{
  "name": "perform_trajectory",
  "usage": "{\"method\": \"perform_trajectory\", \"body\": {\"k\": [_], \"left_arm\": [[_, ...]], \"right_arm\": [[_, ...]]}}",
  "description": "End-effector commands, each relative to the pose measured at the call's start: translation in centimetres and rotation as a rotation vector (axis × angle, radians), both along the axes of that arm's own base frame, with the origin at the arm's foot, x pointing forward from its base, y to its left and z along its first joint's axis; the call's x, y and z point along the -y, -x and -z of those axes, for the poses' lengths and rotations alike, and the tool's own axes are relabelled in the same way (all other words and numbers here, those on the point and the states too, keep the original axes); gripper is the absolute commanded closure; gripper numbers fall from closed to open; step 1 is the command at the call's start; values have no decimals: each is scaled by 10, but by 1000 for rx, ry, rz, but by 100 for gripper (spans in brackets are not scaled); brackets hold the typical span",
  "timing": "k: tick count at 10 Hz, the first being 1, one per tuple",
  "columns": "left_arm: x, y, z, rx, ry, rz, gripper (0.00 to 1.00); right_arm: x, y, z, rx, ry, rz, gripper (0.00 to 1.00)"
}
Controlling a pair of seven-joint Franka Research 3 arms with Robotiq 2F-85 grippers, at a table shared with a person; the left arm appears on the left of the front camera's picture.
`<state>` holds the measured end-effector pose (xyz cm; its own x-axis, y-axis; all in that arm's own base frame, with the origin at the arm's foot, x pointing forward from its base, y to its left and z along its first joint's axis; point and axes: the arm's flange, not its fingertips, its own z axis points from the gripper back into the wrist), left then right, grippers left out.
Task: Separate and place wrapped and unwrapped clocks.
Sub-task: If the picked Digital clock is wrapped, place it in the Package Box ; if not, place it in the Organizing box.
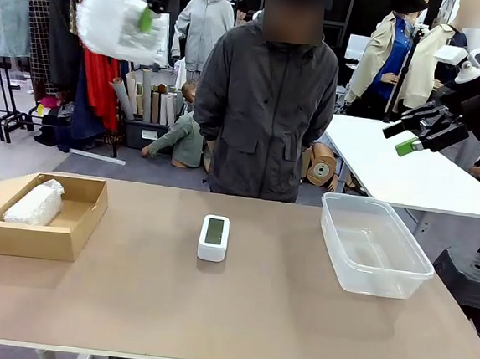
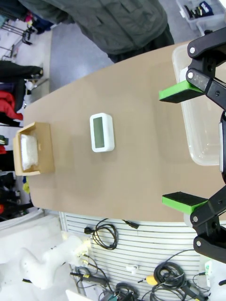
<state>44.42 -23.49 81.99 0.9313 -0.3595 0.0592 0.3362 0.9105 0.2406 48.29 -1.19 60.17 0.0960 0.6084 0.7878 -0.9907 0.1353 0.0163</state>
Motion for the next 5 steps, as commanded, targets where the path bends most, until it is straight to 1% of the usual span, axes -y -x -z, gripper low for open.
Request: {"method": "perform_trajectory", "body": {"k": [1,2,3,4,5], "left_arm": [[-12,15,-4,-67,-39,-77,100],[-20,28,9,-174,-19,-105,100],[-28,32,19,-207,-16,-138,100],[-33,35,28,-223,-18,-149,100],[-36,34,35,-190,-26,-126,100]], "right_arm": [[-1,0,-2,3,-3,-5,0],[-1,0,-2,3,-3,-5,0],[-1,0,-2,3,-3,-5,0],[-1,0,-2,3,-3,-5,0],[-1,0,-2,3,-3,-5,0]]}}
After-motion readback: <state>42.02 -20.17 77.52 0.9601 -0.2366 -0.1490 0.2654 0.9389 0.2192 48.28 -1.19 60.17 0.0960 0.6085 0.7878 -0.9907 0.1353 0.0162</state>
